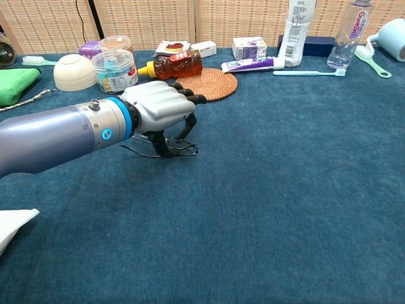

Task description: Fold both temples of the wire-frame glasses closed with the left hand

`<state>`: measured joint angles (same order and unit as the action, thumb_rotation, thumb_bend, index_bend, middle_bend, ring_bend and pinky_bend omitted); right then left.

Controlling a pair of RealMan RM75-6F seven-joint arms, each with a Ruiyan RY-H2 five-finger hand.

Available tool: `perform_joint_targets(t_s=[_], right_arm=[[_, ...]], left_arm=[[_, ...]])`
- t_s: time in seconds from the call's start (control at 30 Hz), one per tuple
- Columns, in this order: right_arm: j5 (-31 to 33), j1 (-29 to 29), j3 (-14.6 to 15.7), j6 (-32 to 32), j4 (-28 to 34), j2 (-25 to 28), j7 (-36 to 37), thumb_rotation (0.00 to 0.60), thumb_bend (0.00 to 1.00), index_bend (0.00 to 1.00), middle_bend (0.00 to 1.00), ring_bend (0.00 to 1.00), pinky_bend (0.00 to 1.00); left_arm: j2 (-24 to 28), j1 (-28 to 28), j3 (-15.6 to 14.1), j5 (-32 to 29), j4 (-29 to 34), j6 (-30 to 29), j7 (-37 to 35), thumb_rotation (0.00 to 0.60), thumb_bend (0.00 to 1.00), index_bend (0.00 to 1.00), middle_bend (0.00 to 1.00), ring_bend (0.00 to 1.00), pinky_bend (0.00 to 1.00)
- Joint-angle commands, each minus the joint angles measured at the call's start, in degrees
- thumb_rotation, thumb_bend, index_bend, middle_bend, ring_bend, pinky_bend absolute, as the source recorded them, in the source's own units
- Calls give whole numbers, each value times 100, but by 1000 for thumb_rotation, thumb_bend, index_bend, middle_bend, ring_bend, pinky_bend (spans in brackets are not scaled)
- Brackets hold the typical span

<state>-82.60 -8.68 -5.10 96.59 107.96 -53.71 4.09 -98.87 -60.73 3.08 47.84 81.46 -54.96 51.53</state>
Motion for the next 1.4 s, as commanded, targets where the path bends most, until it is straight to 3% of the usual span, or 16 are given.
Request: perform_joint_targets(t_s=[0.03,0.3,0.53,1.03,1.4], right_arm=[[-3,-2,0,2,-1,1,5,600,0,146,0,0,2],[-23,-9,7,8,-9,-2,24,600,0,145,0,0,2],[-50,-7,19,1,-21,-24,31,600,0,145,0,0,2],[0,-18,17,-10,-18,-34,3,600,0,145,0,0,2],[13,-2,7,-42,-21,-35,7,600,0,145,0,0,2]], left_arm=[[35,21,-13,21,62,-21,14,488,348,550,1,0,0],[422,100,40,57,580,-35,-131,488,348,432,0,0,0],[737,223,104,184,978,-124,-433,488,348,419,0,0,0],[278,-89,457,-250,218,52,-286,488,348,417,0,0,0],[480,-39,202,-241,550,-30,-94,488,347,412,0,0,0]])
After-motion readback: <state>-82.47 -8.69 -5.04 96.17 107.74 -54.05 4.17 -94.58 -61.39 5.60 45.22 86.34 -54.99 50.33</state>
